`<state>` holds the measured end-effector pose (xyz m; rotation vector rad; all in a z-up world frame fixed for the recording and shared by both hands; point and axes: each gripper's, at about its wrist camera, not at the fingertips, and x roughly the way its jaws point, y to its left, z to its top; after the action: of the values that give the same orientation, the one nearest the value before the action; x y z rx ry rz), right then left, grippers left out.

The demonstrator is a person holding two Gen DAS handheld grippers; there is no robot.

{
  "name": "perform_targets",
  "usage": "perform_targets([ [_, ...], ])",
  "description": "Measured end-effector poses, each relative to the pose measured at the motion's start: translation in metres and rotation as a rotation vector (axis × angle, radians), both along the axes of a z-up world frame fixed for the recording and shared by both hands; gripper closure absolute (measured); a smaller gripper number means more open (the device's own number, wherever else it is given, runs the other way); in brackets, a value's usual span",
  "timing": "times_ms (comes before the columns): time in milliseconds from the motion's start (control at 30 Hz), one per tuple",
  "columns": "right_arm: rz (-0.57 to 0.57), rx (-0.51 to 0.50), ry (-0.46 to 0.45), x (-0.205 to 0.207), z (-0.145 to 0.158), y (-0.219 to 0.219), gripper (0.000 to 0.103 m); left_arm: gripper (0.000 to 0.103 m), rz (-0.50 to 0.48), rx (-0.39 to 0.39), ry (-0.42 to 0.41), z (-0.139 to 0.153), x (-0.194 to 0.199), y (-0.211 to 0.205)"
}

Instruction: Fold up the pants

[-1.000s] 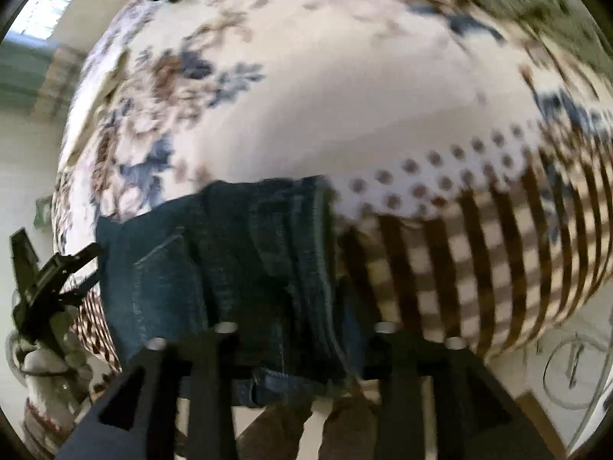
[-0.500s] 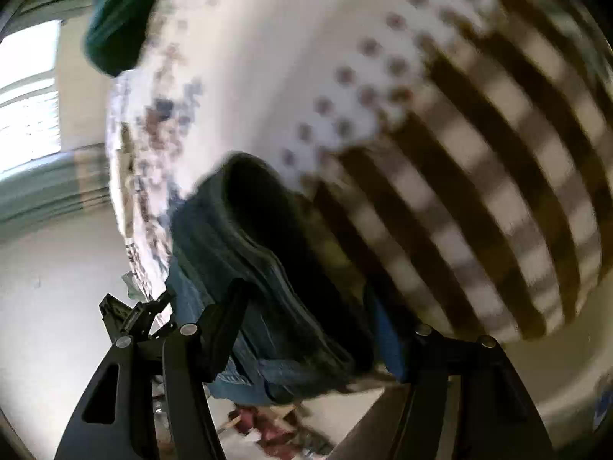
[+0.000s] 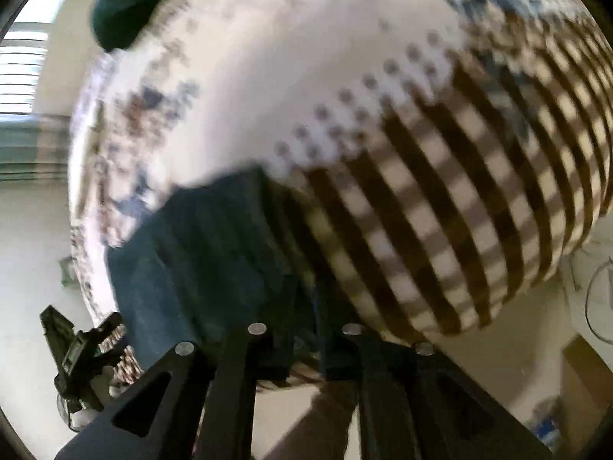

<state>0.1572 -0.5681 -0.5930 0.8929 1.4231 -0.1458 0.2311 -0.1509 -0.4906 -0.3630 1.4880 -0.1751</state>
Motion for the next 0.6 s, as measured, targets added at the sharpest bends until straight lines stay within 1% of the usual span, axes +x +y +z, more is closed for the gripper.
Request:
perform_targets([
  [33,-0.033,0.053,0.011,-0.006,-0.005,-0.003,0.082,0.010,0.002,-0.006,0.007,-0.002,-0.002,0.000],
  [100,-0.092,0.110,-0.041,-0.019,-0.003,-0.009,0.061,0.010,0.017,-0.017,0.023,-0.009,-0.006,0.003],
  [133,-0.116,0.151,-0.077,-0.026,-0.001,-0.009,0.038,0.010,0.018,-0.030,0.024,-0.012,-0.007,0.003],
  [167,-0.131,0.188,-0.099,-0.032,-0.001,-0.007,0.019,0.010,0.018,-0.032,0.022,-0.014,-0.007,0.003],
  [200,-0.133,0.222,-0.113,-0.036,-0.003,-0.004,0.012,0.010,0.020,-0.035,0.020,-0.017,-0.007,0.003],
  [233,-0.124,0.251,-0.118,-0.036,-0.005,0.002,0.010,0.010,0.021,-0.045,0.019,-0.019,-0.007,0.003],
  [267,-0.100,0.289,-0.117,-0.035,-0.013,0.012,0.010,0.010,0.026,-0.059,0.021,-0.022,-0.007,0.003],
  [333,-0.084,0.332,-0.105,-0.029,-0.029,0.030,0.010,0.010,0.036,-0.083,0.029,-0.030,-0.006,0.003],
  [400,-0.089,0.370,-0.094,-0.025,-0.044,0.042,0.010,0.007,0.034,-0.098,0.033,-0.034,-0.005,0.004],
  [433,-0.100,0.385,-0.104,-0.021,-0.053,0.048,0.010,0.004,0.033,-0.107,0.036,-0.037,-0.004,0.004],
  [500,-0.120,0.387,-0.133,-0.014,-0.060,0.056,0.010,0.001,0.034,-0.125,0.042,-0.041,-0.003,0.004],
  [600,-0.166,0.384,-0.191,-0.012,-0.066,0.061,0.008,0.001,0.043,-0.147,0.053,-0.048,0.000,0.007],
])
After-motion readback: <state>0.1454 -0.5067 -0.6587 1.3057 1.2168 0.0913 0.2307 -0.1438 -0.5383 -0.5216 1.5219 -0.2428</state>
